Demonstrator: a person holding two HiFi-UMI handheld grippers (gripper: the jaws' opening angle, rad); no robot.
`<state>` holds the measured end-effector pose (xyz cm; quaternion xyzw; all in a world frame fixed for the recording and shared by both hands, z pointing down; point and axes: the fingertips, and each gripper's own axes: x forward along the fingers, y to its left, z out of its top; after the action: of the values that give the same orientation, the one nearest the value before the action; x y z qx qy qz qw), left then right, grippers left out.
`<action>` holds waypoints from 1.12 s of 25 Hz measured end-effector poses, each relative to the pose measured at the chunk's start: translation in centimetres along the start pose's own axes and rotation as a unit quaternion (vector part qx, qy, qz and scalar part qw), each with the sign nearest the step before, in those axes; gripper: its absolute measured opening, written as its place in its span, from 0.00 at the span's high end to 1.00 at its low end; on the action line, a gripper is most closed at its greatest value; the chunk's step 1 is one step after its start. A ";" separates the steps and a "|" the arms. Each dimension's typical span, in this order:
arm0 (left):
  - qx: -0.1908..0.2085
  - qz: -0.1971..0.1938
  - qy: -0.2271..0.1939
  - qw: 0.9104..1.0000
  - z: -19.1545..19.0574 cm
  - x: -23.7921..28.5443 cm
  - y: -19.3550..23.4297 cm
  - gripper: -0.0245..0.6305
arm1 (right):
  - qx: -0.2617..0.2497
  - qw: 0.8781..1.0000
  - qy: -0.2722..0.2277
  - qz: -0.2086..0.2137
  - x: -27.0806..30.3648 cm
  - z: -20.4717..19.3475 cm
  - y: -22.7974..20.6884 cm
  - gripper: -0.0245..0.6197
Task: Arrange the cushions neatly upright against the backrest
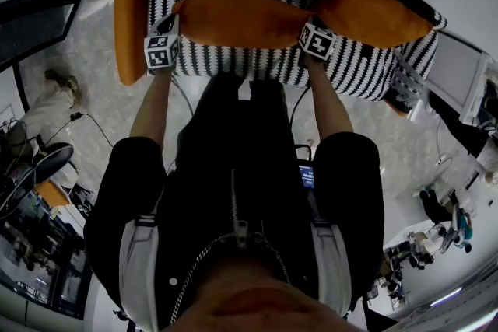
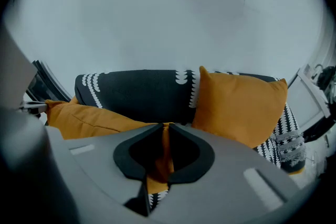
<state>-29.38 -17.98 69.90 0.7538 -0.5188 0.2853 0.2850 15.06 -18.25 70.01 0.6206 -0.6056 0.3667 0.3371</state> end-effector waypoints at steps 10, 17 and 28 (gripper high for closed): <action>-0.008 0.017 -0.006 1.000 3.3 1.5 5.8 0.93 | 0.000 0.999 -0.007 0.032 2.7 4.4 5.3 0.91; -0.006 0.017 -0.009 1.000 5.9 3.8 8.1 0.93 | 0.019 0.999 -0.016 0.044 4.6 7.4 6.9 0.91; -0.021 0.013 -0.015 1.000 10.0 6.8 12.5 0.93 | 0.026 0.997 -0.041 0.058 6.7 12.5 9.2 0.91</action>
<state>-37.84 -33.24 69.77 0.7451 -0.5385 0.2666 0.2894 6.43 -32.79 69.26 0.6075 -0.6445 0.3749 0.2739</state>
